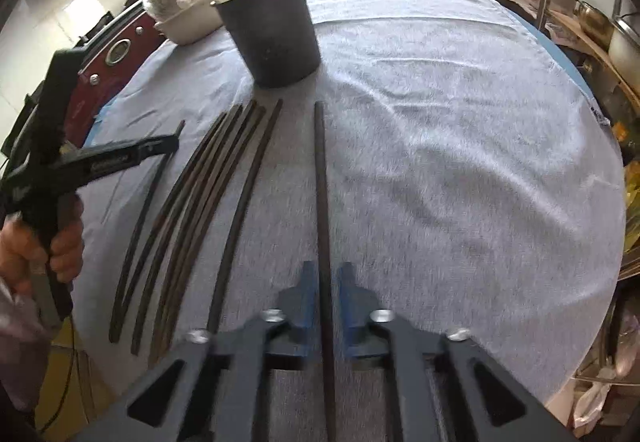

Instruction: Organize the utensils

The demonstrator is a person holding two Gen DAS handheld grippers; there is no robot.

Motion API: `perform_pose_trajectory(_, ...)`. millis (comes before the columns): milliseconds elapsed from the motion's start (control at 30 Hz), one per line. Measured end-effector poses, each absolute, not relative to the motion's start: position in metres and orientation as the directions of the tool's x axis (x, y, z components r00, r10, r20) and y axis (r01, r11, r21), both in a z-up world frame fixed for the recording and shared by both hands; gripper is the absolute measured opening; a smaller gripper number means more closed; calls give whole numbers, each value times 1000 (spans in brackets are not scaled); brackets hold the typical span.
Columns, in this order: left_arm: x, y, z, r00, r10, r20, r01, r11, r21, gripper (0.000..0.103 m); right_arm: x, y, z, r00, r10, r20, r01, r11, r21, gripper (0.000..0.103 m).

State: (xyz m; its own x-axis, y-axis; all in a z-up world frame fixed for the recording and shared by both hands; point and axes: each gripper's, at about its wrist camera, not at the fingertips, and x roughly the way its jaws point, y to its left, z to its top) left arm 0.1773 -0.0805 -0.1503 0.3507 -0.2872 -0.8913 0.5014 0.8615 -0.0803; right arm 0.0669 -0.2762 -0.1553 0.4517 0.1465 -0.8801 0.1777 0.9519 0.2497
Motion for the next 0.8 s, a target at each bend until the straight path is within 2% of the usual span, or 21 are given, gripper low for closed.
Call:
perform_pose_trajectory(67, 181, -84, -151, 351, -281, -893, 507, 859, -71, 11, 78, -275, -150, 477, 127, -870, 179, 955, 237, 38)
perform_pose_trajectory(333, 196, -92, -151, 288, -238, -927, 524, 850, -55, 13, 149, -263, -156, 432, 38, -901, 144, 983, 111, 37)
perform_pose_trajectory(400, 201, -95, -152, 270, -228, -936, 523, 851, -56, 13, 160, -260, -159, 420, 10, -908, 136, 988, 74, 34)
perform_pose_trajectory(533, 210, -103, -157, 265, -208, -941, 528, 848, -39, 13, 169, -251, -158, 404, -4, -915, 97, 995, 39, 8)
perform_pose_trajectory(600, 213, -104, -158, 266, -221, -938, 527, 849, -50, 13, 168, -250, -157, 408, -9, -913, 101, 994, 36, 8)
perform_pose_trajectory(633, 216, -103, -159, 269, -234, -934, 527, 848, -61, 8, 165, -250, -156, 414, -11, -910, 106, 994, 37, 8)
perform_pose_trajectory(800, 215, -88, -158, 274, -285, -919, 498, 859, -118, 5, 136, -247, -134, 483, 26, -875, 104, 991, 86, 8)
